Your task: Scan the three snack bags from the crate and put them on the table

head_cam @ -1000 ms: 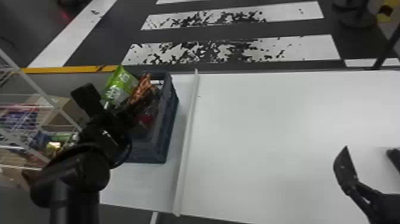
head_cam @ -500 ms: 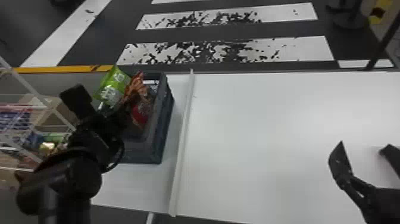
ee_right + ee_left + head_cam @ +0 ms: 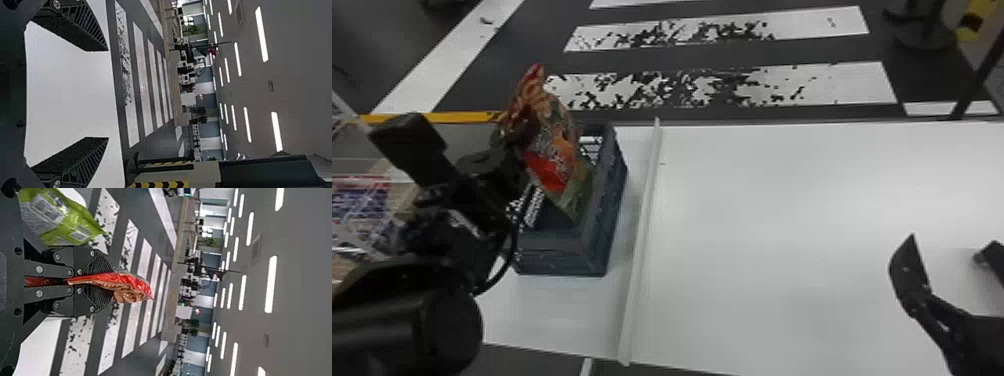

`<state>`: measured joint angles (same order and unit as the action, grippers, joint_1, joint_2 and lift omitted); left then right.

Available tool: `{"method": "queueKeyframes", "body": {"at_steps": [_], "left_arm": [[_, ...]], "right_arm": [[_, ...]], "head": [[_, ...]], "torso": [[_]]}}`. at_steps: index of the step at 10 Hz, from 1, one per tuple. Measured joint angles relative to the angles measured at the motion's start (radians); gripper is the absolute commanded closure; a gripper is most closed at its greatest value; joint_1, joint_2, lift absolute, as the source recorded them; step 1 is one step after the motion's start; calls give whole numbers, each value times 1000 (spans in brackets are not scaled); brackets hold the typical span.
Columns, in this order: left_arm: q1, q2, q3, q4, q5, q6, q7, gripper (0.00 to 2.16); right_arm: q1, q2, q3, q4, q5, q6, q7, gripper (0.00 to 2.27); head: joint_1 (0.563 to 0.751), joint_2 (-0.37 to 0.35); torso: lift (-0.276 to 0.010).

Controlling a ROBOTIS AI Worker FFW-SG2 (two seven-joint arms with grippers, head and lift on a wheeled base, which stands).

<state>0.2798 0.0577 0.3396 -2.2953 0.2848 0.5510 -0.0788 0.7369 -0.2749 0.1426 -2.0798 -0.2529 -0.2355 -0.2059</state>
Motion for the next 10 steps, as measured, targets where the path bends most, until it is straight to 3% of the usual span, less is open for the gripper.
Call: {"method": "queueKeyframes", "body": {"at_steps": [2, 5, 8, 10], "left_arm": [[42, 0, -9, -92, 11, -13, -10, 1889], [76, 0, -10, -210, 90, 40, -24, 1889], [92, -36, -32, -308, 210, 193, -55, 1889], [92, -56, -124, -302, 257, 267, -80, 1889]], "right_arm": [[8, 7, 0, -15, 6, -1, -6, 70], [15, 20, 0, -30, 16, -1, -9, 70], [13, 28, -1, -38, 22, -4, -31, 70], [0, 34, -9, -36, 23, -4, -44, 70]], "head": [[695, 166], [695, 128], [695, 63], [695, -44]], "torso": [[-94], [-94], [-94], [-94]]}}
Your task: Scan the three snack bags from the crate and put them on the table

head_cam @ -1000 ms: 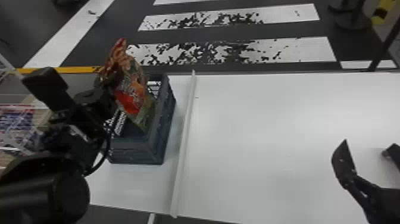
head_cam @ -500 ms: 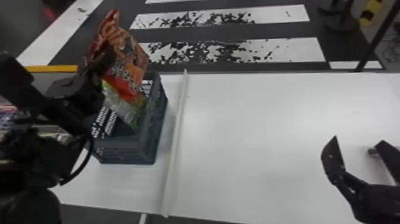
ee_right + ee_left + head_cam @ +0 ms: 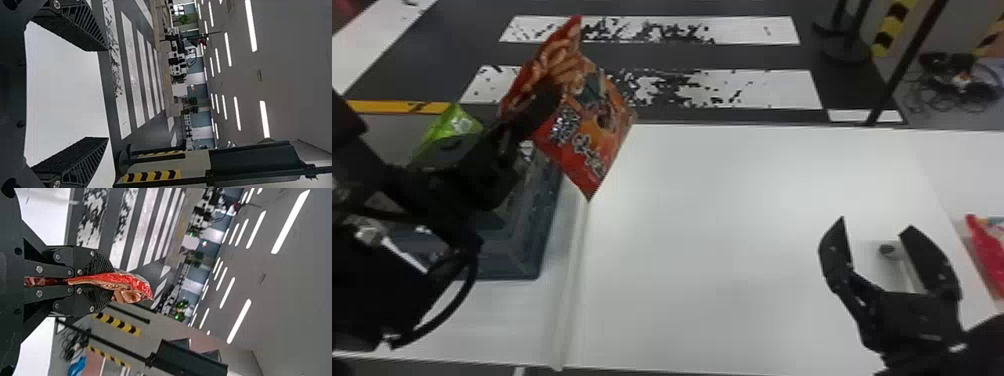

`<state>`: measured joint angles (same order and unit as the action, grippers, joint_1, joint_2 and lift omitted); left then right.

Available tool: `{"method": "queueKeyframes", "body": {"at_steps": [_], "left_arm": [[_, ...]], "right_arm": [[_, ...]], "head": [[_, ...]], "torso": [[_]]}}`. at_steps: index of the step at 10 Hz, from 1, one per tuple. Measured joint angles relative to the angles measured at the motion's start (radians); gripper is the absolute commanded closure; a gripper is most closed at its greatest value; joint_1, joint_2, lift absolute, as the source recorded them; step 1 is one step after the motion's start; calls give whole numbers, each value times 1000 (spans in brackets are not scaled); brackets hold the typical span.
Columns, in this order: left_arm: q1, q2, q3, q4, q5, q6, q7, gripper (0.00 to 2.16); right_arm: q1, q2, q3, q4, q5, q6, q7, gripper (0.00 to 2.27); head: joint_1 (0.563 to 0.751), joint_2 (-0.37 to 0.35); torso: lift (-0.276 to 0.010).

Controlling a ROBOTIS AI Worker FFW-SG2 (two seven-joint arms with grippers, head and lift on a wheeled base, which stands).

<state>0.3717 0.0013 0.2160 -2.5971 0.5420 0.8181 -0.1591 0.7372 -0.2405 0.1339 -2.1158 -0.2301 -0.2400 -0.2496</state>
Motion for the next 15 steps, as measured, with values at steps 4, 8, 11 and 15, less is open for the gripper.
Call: {"method": "queueKeyframes", "body": {"at_steps": [4, 8, 11, 15], "left_arm": [[-10, -1, -198, 258, 64, -29, -116, 1892], [-90, -1, -240, 642, 178, -131, -356, 1892], [-194, -1, -272, 908, 171, -174, -430, 1892], [-302, -1, -425, 1059, -6, -274, -320, 1571]], "right_arm": [[-22, 7, -32, 0, -12, -11, -13, 70], [-34, 2, -45, 2, -27, -12, -14, 70], [-44, -7, -47, 16, -39, -12, -14, 70], [-48, -30, -57, 22, -61, -16, -14, 70]], "head": [[695, -237], [695, -318], [695, -342], [695, -350]], "torso": [[-94], [-94], [-94], [-94]]}}
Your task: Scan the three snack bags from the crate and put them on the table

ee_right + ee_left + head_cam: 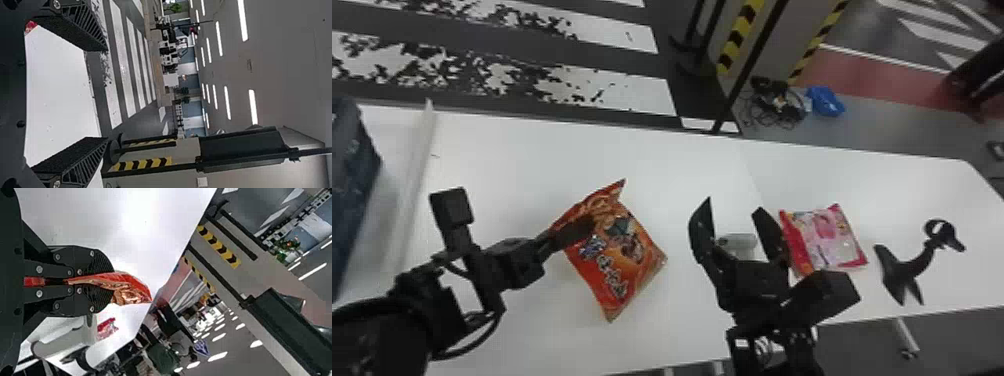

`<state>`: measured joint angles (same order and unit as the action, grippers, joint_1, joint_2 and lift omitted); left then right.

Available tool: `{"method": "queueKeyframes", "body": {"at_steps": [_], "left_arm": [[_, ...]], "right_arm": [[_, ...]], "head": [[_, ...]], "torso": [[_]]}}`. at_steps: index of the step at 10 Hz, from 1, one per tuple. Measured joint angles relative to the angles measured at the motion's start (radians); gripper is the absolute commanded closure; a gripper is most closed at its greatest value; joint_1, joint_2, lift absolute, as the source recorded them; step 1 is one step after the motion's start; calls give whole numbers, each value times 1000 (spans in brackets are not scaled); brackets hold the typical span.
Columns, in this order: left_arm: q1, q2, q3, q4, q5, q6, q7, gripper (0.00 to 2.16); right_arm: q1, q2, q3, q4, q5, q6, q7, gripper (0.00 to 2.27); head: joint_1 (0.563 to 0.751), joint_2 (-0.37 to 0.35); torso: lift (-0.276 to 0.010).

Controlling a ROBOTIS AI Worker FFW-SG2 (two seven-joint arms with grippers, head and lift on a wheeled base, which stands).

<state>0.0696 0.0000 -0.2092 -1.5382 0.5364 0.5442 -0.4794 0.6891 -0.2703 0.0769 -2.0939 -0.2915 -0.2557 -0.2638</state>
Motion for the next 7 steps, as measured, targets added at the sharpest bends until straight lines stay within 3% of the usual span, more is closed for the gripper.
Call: {"method": "queueKeyframes", "body": {"at_steps": [2, 3, 4, 6, 7], "left_arm": [[-21, 0, -66, 0, -60, 0, 56, 1484], [-27, 0, -88, 0, -79, -1, 69, 572], [-28, 0, -96, 1, -89, -2, 76, -2], [-28, 0, -108, -4, -126, -1, 115, 29], [-28, 0, -127, -9, -189, -28, 161, 29]], "right_arm": [[2, -6, -4, 0, -5, -9, 0, 70], [1, -7, -4, -1, -6, -11, 0, 70], [-1, -7, -4, -1, -6, -12, 0, 70], [-5, -9, -3, -3, -6, -12, 0, 70], [-5, -9, -3, -6, -6, -12, 0, 70]], "head": [[695, -350], [695, -350], [695, -350], [695, -350], [695, -350]], "torso": [[-94], [-94], [-94], [-94], [-94]]}}
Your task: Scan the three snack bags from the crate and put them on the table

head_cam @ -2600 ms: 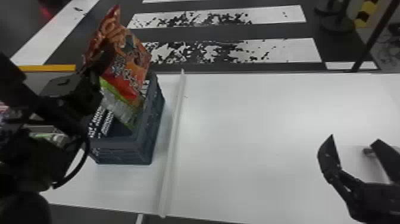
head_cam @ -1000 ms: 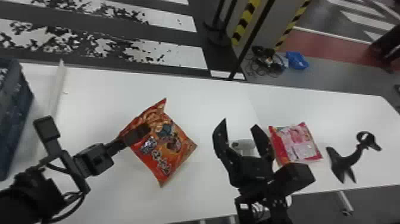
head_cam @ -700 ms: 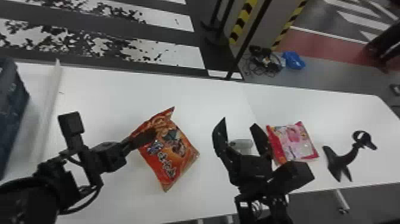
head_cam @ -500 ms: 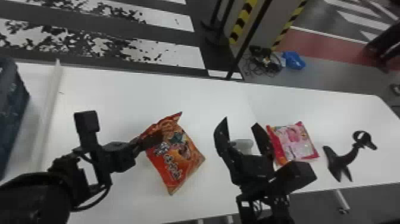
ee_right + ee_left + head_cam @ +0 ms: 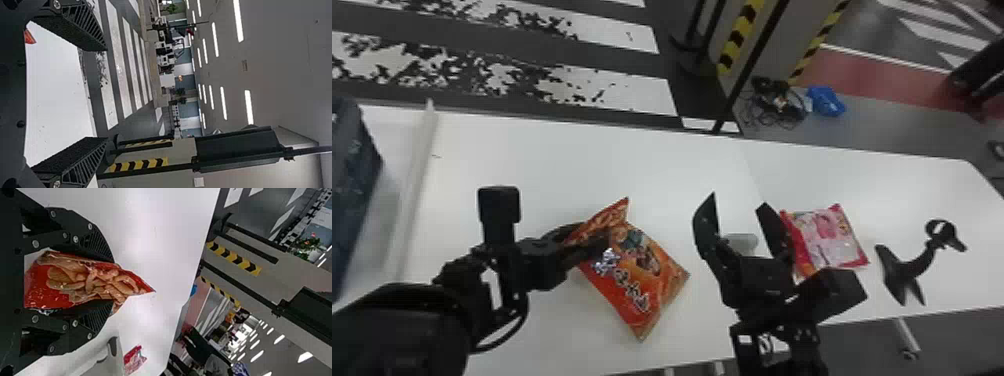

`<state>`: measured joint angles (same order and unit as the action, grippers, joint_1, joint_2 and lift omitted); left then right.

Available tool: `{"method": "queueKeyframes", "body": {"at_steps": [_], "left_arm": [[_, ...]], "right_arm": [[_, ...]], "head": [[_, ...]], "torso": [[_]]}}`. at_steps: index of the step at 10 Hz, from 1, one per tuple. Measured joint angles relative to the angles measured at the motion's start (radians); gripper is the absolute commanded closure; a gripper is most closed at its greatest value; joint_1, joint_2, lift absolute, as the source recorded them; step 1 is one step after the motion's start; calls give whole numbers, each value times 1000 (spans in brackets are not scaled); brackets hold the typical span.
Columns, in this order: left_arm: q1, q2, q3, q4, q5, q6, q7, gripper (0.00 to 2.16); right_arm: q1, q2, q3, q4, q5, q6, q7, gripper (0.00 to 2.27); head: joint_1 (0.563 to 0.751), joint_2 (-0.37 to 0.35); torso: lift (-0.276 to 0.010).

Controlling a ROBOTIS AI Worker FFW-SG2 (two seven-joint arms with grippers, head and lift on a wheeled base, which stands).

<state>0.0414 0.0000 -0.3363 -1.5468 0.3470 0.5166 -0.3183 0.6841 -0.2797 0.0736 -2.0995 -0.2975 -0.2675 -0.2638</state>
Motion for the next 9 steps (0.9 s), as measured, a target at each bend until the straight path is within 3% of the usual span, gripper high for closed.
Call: {"method": "queueKeyframes", "body": {"at_steps": [1, 2, 3, 5, 9], "left_arm": [[0, 0, -24, -5, -99, -54, 56, 29], [-5, 0, -27, -7, -165, -92, 74, 36], [-10, 0, -15, -16, -184, -106, 82, 36], [39, 0, 40, -123, -185, -115, 86, 36], [264, 0, 201, -481, -123, -114, 73, 36]], "right_arm": [[0, -2, 0, -2, 0, 0, 0, 70], [2, -5, 0, -4, 0, 0, 0, 70], [6, -5, -1, -5, 0, 0, 0, 70], [15, -6, -2, -14, 1, 0, 0, 70], [13, -6, -2, -11, 9, 45, 14, 70]], "head": [[695, -350], [695, -350], [695, -350], [695, -344], [695, -247]], "torso": [[-94], [-94], [-94], [-94], [-94]]}}
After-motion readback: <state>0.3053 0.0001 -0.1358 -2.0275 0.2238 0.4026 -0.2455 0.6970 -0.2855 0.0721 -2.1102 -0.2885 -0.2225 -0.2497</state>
